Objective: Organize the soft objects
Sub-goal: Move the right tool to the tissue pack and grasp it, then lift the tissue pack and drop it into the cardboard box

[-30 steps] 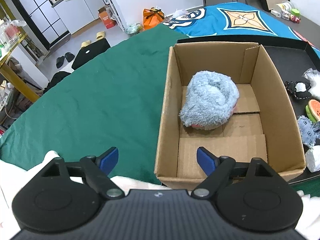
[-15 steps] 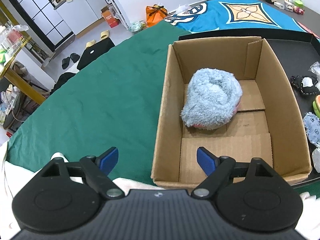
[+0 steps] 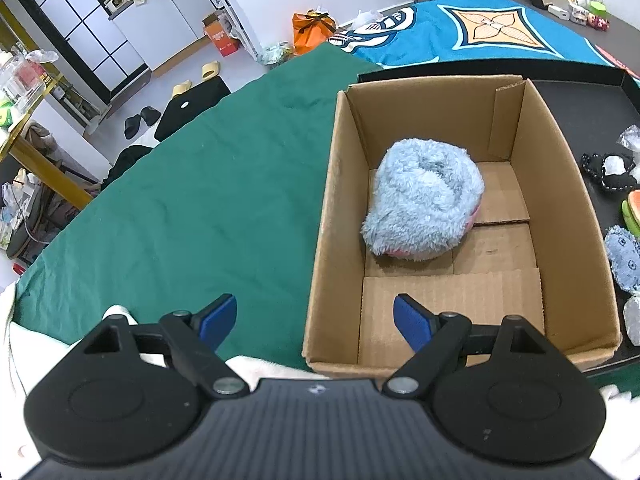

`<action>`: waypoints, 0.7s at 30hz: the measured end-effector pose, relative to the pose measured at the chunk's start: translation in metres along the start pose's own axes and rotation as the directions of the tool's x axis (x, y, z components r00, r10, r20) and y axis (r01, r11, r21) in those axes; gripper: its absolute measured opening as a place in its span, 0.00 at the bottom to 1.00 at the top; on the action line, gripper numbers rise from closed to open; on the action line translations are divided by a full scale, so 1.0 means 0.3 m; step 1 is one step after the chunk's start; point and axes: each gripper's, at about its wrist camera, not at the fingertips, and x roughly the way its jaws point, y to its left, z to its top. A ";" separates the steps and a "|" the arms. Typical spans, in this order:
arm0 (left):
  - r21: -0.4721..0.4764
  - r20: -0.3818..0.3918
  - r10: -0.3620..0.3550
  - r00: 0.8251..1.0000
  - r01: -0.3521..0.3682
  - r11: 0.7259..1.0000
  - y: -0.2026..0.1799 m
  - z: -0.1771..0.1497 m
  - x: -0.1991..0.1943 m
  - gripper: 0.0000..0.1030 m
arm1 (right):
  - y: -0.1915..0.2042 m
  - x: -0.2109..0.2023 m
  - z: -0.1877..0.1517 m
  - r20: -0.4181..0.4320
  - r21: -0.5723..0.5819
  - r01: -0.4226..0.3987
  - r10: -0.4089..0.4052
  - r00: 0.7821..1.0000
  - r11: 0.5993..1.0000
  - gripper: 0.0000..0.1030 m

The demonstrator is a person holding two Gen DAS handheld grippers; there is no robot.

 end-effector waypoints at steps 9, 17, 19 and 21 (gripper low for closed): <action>-0.036 0.029 -0.027 0.999 0.028 0.999 0.031 -0.016 -0.023 0.82 | 0.023 -0.089 0.010 0.074 -0.021 -0.036 0.038 0.997 0.999 0.19; -0.061 0.047 -0.043 0.998 0.046 0.997 0.056 -0.019 -0.032 0.82 | 0.037 -0.163 0.037 0.136 -0.053 -0.036 0.043 0.990 0.998 0.19; -0.066 0.053 -0.047 0.997 0.050 0.997 0.060 -0.024 -0.035 0.82 | 0.040 -0.173 0.041 0.144 -0.057 -0.038 0.046 0.988 0.998 0.19; -0.072 0.060 -0.052 0.997 0.056 0.996 0.065 -0.027 -0.039 0.82 | 0.049 -0.184 0.045 0.151 -0.063 -0.042 0.051 0.987 0.997 0.19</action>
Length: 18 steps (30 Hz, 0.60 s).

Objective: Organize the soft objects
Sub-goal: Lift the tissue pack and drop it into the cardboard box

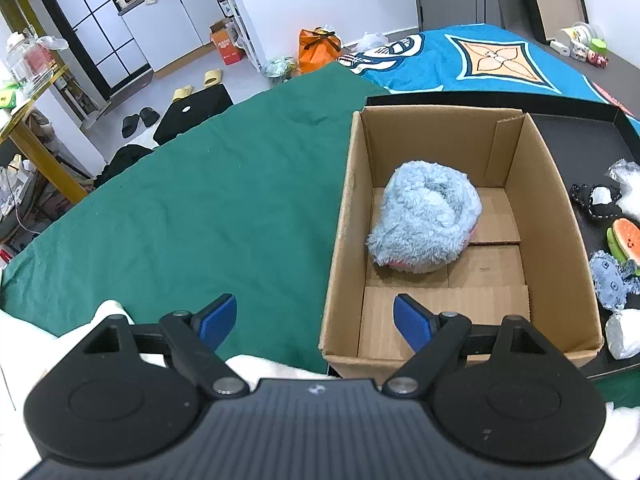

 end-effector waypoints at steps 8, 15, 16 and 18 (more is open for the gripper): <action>-0.031 0.015 -0.029 0.999 0.030 0.999 0.022 0.004 -0.002 0.82 | 0.044 -0.037 0.030 0.023 -0.022 -0.028 0.028 0.999 0.999 0.19; -0.040 0.028 -0.051 0.998 0.052 0.998 0.030 -0.001 -0.004 0.82 | 0.116 -0.059 0.056 0.032 -0.048 -0.064 0.065 0.997 0.997 0.19; -0.043 0.031 -0.054 0.998 0.056 0.998 0.033 -0.001 -0.005 0.82 | 0.128 -0.061 0.060 0.032 -0.049 -0.069 0.071 0.997 0.996 0.19; -0.051 0.035 -0.062 0.997 0.064 0.997 0.038 -0.001 -0.005 0.82 | 0.154 -0.064 0.070 0.028 -0.047 -0.084 0.085 0.996 0.995 0.19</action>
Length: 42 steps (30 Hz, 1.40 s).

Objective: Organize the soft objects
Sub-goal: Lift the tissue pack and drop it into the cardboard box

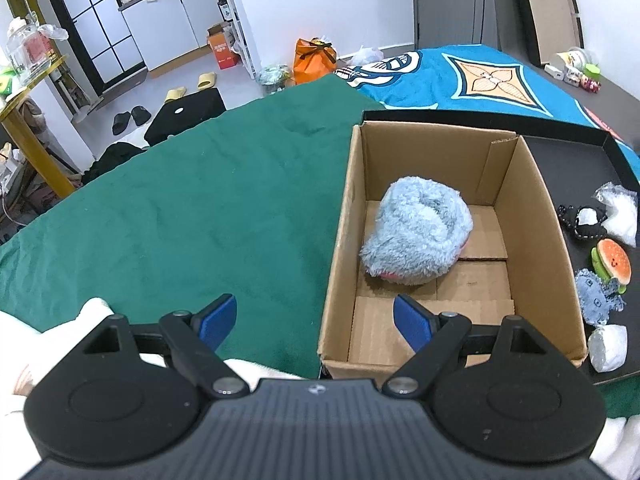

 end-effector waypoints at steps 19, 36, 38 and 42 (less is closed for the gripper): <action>-0.079 -0.032 -0.072 0.997 0.069 0.994 0.060 -0.005 0.041 0.73 | 0.268 -0.004 0.055 -0.003 -0.088 -0.073 0.073 0.997 0.993 0.19; -0.142 -0.043 -0.175 0.984 0.167 0.976 0.102 -0.014 0.069 0.22 | 0.425 0.016 0.115 0.010 -0.137 -0.112 0.114 0.993 0.984 0.20; -0.143 -0.041 -0.182 0.982 0.174 0.974 0.102 -0.014 0.070 0.20 | 0.434 0.021 0.120 0.011 -0.130 -0.125 0.128 0.992 0.984 0.25; -0.152 -0.040 -0.191 0.981 0.183 0.971 0.104 -0.014 0.071 0.20 | 0.434 0.029 0.108 0.002 -0.133 -0.101 0.102 0.995 0.986 0.47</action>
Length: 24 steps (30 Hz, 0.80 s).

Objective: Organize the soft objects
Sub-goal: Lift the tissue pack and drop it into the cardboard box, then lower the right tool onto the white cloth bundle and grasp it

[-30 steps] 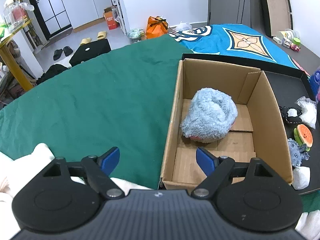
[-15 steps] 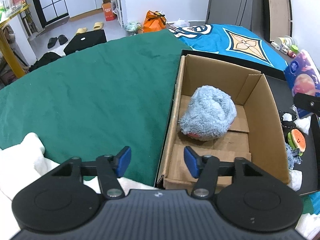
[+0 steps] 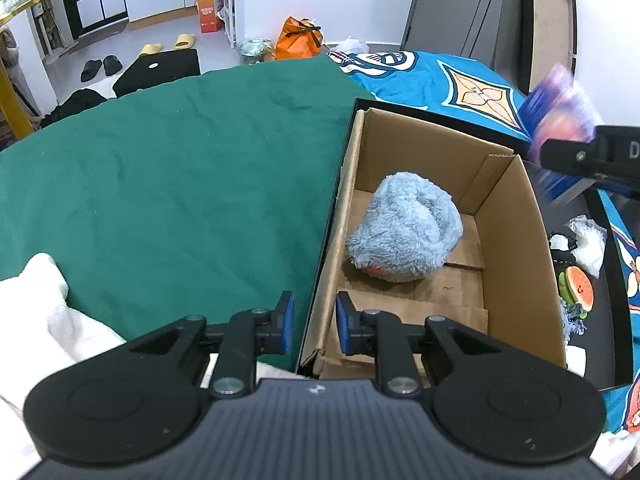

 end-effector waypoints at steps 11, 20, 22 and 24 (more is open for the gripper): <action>0.011 0.002 0.013 1.000 -0.013 1.000 -0.002 -0.001 -0.008 0.22 | -0.110 -0.044 -0.097 -0.041 0.040 0.044 -0.042 0.998 0.998 0.50; 0.048 -0.001 0.051 0.999 -0.051 0.998 -0.025 0.000 -0.007 0.26 | -0.208 -0.059 -0.185 -0.078 0.092 0.082 -0.074 0.994 0.992 0.55; 0.063 0.004 0.064 0.998 -0.064 0.996 -0.032 -0.002 -0.009 0.29 | -0.227 -0.061 -0.201 -0.086 0.100 0.086 -0.077 0.993 0.991 0.59; 0.077 0.018 0.086 0.996 -0.087 0.993 -0.042 -0.006 -0.015 0.32 | -0.245 -0.060 -0.216 -0.093 0.107 0.088 -0.079 0.993 0.990 0.61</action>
